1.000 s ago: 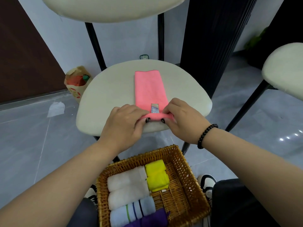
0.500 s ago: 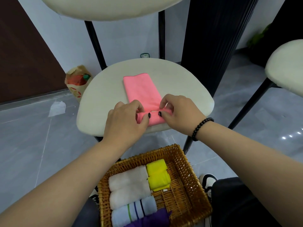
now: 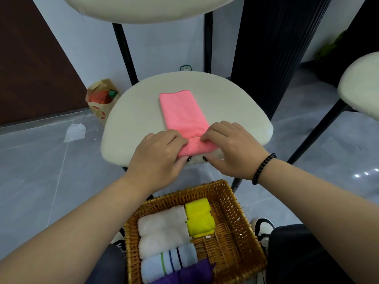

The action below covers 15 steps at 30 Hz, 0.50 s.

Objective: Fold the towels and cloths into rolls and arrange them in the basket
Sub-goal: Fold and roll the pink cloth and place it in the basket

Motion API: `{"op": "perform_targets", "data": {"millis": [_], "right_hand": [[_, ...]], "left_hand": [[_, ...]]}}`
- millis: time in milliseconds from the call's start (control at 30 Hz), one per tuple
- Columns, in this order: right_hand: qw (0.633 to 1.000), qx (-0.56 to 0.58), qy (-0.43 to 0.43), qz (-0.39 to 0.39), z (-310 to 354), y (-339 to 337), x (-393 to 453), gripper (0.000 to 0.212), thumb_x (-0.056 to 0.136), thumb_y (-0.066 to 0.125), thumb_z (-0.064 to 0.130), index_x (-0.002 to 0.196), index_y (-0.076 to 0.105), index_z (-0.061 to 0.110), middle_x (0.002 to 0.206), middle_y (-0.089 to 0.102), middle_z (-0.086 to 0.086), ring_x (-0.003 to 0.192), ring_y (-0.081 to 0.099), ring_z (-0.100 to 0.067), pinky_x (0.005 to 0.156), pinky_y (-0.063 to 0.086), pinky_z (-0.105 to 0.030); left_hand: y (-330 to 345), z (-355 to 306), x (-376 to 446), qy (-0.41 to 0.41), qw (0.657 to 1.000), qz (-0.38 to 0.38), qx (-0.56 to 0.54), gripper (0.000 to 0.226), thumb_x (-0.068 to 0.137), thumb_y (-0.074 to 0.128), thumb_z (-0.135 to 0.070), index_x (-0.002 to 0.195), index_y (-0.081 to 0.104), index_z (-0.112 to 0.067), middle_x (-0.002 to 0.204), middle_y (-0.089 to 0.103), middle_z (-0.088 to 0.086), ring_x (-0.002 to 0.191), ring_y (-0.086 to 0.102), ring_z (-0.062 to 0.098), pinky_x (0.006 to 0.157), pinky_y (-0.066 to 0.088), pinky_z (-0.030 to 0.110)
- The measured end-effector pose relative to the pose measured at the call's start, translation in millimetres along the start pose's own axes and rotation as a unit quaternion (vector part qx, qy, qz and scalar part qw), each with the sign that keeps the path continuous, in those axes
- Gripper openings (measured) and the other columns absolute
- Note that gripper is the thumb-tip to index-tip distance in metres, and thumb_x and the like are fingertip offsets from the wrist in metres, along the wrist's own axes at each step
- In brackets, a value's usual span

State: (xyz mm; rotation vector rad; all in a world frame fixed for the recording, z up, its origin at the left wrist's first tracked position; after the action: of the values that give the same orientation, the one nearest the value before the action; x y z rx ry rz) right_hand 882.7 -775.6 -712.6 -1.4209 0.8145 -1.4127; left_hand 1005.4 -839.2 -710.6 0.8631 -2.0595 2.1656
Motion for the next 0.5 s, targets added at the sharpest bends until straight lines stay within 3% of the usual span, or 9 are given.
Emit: {"op": "perform_targets", "data": {"millis": [100,267,400,500], "right_hand": [[1.0,0.026,0.011,-0.009,-3.9,3.1,0.9,0.027,0.08,0.069,0.023,0.104,0.063,0.013,0.101,0.061,-0.003,0.088,0.057,-0.026,0.072,0.049,-0.041],[0.998,0.049,0.021,-0.017,-0.5,1.8,6.7,0.025,0.086,0.053,0.023,0.103,0.064,0.01,0.098,0.062,-0.006,0.088,0.057,-0.029,0.074,0.05,-0.043],[0.996,0.08,0.047,-0.006,-1.1,5.4,12.0,0.041,0.089,0.036,0.033,0.108,0.064,0.01,0.097,0.062,-0.005,0.089,0.053,-0.026,0.078,0.047,-0.042],[0.99,0.116,0.078,0.003,-3.4,11.0,16.6,0.044,0.091,0.032,0.036,0.112,0.064,0.013,0.093,0.06,-0.002,0.088,0.043,-0.019,0.082,0.041,-0.037]], "left_hand": [[-4.2,-1.4,-1.5,0.001,1.0,-0.022,-0.003,0.028,0.08,0.055,-0.029,0.095,0.067,-0.009,0.089,0.064,0.004,0.07,0.06,0.025,0.058,0.047,0.033],[-7.8,6.1,-3.3,-0.057,0.995,-0.047,-0.064,0.026,0.081,0.054,-0.031,0.094,0.063,-0.011,0.087,0.064,0.001,0.066,0.06,0.024,0.05,0.049,0.031],[-4.5,19.4,-5.6,-0.128,0.98,-0.045,-0.144,0.021,0.085,0.06,-0.027,0.101,0.056,-0.014,0.089,0.059,0.001,0.077,0.055,0.021,0.065,0.049,0.039],[-0.6,25.2,-5.3,-0.154,0.975,-0.038,-0.155,0.02,0.089,0.052,-0.034,0.1,0.053,-0.018,0.088,0.056,0.003,0.08,0.05,0.021,0.07,0.043,0.037]]}}
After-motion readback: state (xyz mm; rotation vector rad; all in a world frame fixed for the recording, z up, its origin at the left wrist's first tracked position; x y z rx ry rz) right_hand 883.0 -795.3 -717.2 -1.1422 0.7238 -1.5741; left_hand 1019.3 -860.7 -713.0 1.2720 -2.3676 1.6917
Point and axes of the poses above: each hand's wrist, its own x-axis towards the middle knuckle, its own y-axis out of the palm, z = x × y, the point moved 7 cm from there along x, towards the middle knuckle
